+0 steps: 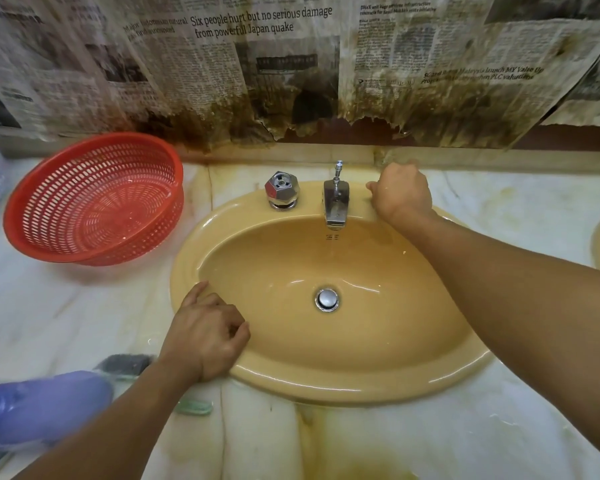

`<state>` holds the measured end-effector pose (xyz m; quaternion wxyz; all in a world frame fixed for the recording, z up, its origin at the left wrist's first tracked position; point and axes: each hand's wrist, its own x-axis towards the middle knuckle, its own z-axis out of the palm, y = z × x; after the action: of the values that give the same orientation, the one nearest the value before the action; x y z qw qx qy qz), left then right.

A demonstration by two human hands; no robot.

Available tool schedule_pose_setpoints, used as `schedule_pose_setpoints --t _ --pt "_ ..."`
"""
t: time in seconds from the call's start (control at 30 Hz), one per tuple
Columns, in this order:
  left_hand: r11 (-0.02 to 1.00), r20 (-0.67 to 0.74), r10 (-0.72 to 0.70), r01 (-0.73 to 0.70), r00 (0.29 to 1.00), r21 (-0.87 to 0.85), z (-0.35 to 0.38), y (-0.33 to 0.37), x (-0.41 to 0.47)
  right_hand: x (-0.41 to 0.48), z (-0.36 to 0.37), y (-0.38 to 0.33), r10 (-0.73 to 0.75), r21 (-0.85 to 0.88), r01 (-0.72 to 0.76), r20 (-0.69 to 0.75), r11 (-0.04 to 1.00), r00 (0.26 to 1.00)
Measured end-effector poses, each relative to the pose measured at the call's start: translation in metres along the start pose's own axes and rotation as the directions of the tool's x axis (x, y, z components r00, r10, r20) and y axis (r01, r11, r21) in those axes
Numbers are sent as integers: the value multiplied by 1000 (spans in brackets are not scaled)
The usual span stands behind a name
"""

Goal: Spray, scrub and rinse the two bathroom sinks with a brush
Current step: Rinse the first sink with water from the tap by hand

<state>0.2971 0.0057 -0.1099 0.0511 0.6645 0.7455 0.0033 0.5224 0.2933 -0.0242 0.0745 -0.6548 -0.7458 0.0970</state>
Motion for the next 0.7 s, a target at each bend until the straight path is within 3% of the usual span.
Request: schedule_pose_setpoints --t 0.17,0.3,0.47,0.57,0.63,0.7 --pt "1000 47 0 0 999 6 -1 -2 0 -6 -2 2 48 82 -53 56 995 997" --pt "999 126 -41 39 991 23 -5 1 1 -46 -6 29 -90 343 41 128 938 988" --pt "968 228 -232 246 946 -36 -20 29 -12 -157 -24 56 -124 523 39 128 852 984" --pt "923 235 -245 301 941 -242 -29 58 -41 -215 -39 63 -150 591 67 92 804 984" --pt "854 148 -232 274 961 -441 -41 75 -72 -250 -53 68 -112 662 42 64 748 992" --pt "740 2 -309 242 951 -627 -59 89 -109 -284 -65 74 -91 706 34 44 707 995"
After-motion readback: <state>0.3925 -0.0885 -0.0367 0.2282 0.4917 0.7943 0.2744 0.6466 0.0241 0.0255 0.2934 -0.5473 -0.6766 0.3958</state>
